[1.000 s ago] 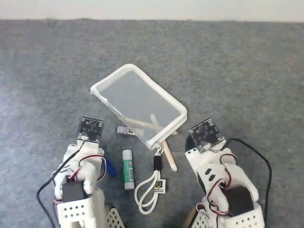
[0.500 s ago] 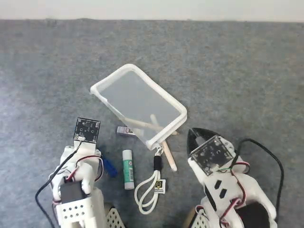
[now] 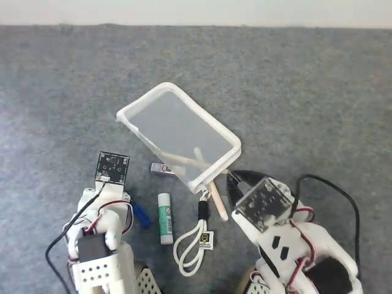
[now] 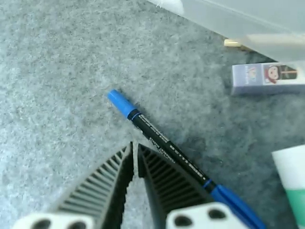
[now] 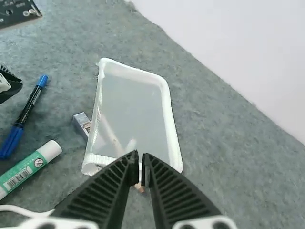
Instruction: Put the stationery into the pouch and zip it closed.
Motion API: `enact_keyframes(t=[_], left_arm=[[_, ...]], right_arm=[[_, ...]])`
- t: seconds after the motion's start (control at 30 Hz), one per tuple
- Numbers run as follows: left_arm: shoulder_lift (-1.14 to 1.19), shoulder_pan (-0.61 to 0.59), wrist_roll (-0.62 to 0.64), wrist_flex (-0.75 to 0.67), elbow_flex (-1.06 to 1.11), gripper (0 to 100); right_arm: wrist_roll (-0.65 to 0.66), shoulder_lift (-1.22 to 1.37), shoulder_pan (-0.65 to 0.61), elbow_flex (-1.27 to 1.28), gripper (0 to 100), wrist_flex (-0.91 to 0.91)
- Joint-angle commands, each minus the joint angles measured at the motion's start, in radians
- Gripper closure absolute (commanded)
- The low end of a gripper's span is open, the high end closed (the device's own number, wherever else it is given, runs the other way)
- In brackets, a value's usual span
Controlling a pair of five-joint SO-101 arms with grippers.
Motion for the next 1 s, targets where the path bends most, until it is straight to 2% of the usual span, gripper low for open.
enact_keyframes(t=[0.0, 0.27, 0.47, 0.57, 0.67, 0.77, 0.97], left_arm=[[-0.003, -0.008, 0.0, 0.0, -0.061, 99], [-0.003, -0.008, 0.0, 0.0, -0.061, 99], [-0.003, -0.009, 0.0, 0.002, -0.061, 99], [-0.003, -0.009, 0.0, 0.002, -0.061, 99], [-0.003, -0.011, 0.0, 0.002, -0.061, 99], [-0.003, -0.011, 0.0, 0.002, -0.061, 99], [-0.003, -0.011, 0.0, 0.0, -0.061, 99]], right_arm=[[-0.055, 0.185, -0.01, -0.135, 99.1, -0.002], [-0.189, 0.377, -0.07, -0.158, 98.9, 0.005], [-0.204, 0.458, -0.14, -0.107, 98.8, -0.005], [-0.207, 0.484, -0.14, -0.089, 98.8, -0.008], [-0.293, 0.504, -0.14, -0.083, 98.3, -0.028], [-0.362, 0.544, -0.14, -0.083, 93.8, -0.035], [-0.381, 0.685, -0.14, -0.083, 91.9, -0.038]])
